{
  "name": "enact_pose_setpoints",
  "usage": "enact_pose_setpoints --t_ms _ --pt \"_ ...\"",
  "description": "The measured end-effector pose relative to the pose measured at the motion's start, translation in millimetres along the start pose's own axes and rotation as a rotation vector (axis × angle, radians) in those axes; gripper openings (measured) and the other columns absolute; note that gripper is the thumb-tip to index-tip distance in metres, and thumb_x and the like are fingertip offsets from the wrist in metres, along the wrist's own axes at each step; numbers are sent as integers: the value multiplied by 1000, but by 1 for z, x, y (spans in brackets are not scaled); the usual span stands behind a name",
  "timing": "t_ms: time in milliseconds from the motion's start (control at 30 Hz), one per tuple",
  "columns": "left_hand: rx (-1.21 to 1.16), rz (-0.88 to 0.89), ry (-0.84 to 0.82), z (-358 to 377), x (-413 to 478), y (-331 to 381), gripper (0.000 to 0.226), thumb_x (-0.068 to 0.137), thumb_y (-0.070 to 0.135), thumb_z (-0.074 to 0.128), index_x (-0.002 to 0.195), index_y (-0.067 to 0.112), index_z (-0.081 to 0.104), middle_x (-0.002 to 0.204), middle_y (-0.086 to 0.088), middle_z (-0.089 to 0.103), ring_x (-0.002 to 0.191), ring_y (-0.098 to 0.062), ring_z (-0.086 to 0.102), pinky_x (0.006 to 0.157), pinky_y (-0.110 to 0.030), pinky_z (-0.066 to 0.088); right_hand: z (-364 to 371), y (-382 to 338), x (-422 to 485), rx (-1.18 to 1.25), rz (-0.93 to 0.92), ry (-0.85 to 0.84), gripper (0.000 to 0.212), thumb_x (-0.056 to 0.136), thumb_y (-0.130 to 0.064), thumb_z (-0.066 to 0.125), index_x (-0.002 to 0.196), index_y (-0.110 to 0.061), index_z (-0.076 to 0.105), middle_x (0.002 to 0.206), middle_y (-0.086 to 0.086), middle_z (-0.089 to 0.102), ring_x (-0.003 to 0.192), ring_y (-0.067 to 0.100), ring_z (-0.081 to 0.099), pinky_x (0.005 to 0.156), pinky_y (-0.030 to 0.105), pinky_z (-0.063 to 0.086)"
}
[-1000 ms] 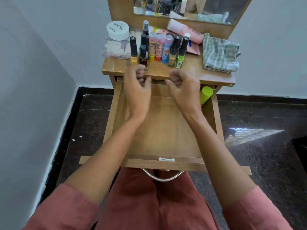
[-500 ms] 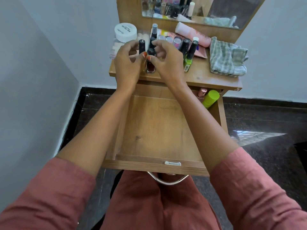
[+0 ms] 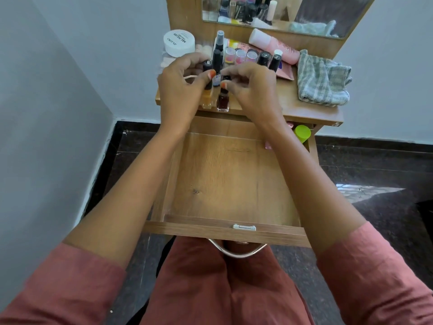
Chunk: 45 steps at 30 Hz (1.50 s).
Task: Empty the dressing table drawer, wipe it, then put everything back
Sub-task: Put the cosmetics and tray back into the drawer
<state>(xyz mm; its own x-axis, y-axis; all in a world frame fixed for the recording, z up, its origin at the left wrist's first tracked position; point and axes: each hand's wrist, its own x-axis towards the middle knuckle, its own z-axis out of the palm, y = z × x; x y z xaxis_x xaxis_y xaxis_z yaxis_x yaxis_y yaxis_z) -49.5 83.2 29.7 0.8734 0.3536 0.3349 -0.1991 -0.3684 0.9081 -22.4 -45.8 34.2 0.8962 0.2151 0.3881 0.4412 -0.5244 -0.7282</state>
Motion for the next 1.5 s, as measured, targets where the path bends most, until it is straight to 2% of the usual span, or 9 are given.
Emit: enact_pose_setpoints --t_ms 100,233,500,633,767,900,1133,1267,1500 --pt "-12 15 -59 0 -17 6 23 77 9 68 100 12 67 81 17 60 69 13 55 73 -7 47 -17 5 -14 -51 -5 -58 20 79 -7 67 99 -4 69 84 -2 60 64 -7 49 65 4 43" --pt "49 8 -189 7 -38 6 19 80 9 66 97 16 66 79 16 61 72 3 58 71 -7 47 -35 18 -33 -130 13 -95 20 78 -8 69 97 -4 70 81 -4 59 64 -15 52 64 1 41" --pt "153 -41 -292 48 -68 -14 21 77 4 69 98 9 68 87 5 63 71 6 53 67 1 43 -42 57 -62 -214 141 -126 19 77 -3 68 96 -3 70 83 4 59 67 6 51 64 5 42" --pt "168 -64 -288 69 -72 -27 19 75 1 70 93 5 69 87 0 66 65 9 50 61 2 39 -35 75 -67 -247 161 -99 19 78 2 65 97 0 69 96 15 63 75 12 53 65 4 42" --pt "167 -88 -257 87 -71 -36 17 76 -1 68 92 3 69 92 -7 70 72 2 54 63 2 40 -29 87 -67 -309 160 -93 20 80 0 62 99 0 69 100 16 63 84 25 57 77 33 48" --pt "199 -98 -226 102 -71 -43 19 78 1 67 96 5 68 97 -6 69 83 -4 58 68 5 38 -26 97 -68 -515 120 -84 22 83 -8 60 103 -7 68 105 8 67 100 28 52 78 34 42" --pt "202 -99 -220 115 -69 -48 20 78 1 66 98 5 68 98 -8 69 86 -8 60 74 -4 42 -21 105 -70 -761 -33 -9 11 60 -11 71 72 -13 73 70 2 71 65 27 61 55 27 47" --pt "215 -81 -237 119 -68 -49 21 78 0 66 99 5 68 98 -9 69 89 -16 64 81 -19 48 -20 101 -71 -889 -30 -106 6 60 -16 74 61 -19 69 63 -4 68 61 21 60 51 23 44" --pt "225 -65 -240 117 -70 -49 23 79 0 65 101 5 67 100 -9 68 91 -16 63 82 -18 45 -19 100 -72 -933 -61 -65 8 62 -15 74 64 -19 68 64 -3 66 62 21 61 51 23 44"
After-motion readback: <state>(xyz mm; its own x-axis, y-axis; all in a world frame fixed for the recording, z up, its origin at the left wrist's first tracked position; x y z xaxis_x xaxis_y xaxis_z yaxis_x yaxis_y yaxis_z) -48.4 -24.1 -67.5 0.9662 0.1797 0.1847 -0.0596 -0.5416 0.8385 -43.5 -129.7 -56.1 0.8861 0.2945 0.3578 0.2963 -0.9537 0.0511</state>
